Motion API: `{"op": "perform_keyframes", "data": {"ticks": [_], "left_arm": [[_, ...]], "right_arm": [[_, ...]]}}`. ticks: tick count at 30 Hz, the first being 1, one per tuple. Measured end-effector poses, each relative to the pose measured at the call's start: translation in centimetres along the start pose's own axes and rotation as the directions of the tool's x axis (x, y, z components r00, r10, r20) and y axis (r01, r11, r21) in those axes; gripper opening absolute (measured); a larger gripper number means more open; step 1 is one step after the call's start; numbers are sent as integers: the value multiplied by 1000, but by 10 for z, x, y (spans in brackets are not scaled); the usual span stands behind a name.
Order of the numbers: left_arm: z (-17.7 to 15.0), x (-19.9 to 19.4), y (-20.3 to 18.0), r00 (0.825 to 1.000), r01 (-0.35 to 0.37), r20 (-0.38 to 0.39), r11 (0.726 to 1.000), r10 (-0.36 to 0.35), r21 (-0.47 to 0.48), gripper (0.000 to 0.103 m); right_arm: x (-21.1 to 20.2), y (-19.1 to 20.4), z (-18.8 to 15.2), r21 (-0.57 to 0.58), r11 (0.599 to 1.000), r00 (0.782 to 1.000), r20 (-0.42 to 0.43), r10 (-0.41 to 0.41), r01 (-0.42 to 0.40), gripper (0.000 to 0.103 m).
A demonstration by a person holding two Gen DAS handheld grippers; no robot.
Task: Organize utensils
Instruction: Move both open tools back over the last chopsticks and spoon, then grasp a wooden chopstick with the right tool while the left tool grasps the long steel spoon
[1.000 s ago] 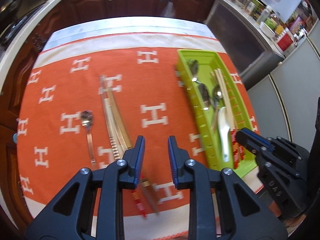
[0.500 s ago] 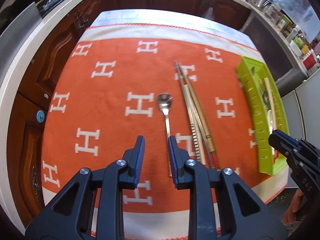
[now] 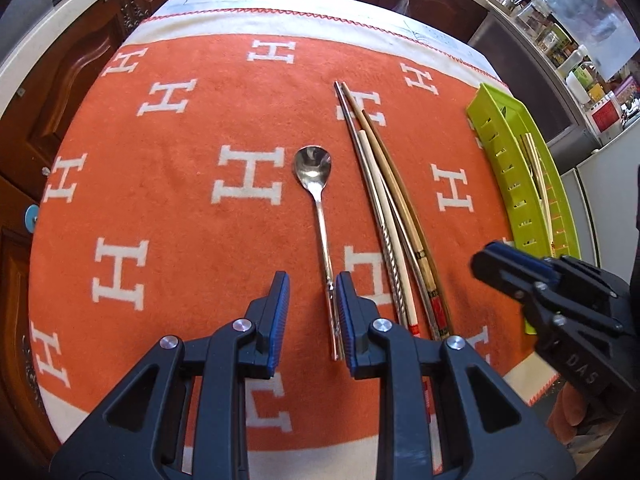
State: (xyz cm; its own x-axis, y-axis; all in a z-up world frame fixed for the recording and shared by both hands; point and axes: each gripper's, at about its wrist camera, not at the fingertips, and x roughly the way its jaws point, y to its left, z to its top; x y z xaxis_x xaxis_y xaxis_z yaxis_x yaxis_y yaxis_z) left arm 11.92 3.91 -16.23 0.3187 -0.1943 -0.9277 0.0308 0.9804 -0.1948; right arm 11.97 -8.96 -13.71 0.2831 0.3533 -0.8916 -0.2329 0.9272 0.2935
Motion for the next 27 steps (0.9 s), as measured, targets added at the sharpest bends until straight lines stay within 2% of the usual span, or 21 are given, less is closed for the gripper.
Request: {"op": "perform_keyframes", "data": {"ticks": [6, 14, 19, 27], "left_arm": [[8, 18, -7, 1000, -10, -16, 1000, 10, 17, 21], [22, 29, -8, 1000, -15, 1, 1000, 15, 27, 21], [28, 32, -10, 999, -26, 22, 999, 25, 34, 21], [28, 32, -7, 998, -33, 46, 999, 31, 41, 21]], "right_arm": [[27, 1, 7, -9, 1000, 999, -27, 23, -23, 17], [55, 1, 13, -42, 999, 999, -50, -7, 5, 17], [59, 4, 16, -70, 997, 999, -24, -35, 33, 14], [60, -3, 18, -67, 998, 1000, -23, -13, 11, 13]]}}
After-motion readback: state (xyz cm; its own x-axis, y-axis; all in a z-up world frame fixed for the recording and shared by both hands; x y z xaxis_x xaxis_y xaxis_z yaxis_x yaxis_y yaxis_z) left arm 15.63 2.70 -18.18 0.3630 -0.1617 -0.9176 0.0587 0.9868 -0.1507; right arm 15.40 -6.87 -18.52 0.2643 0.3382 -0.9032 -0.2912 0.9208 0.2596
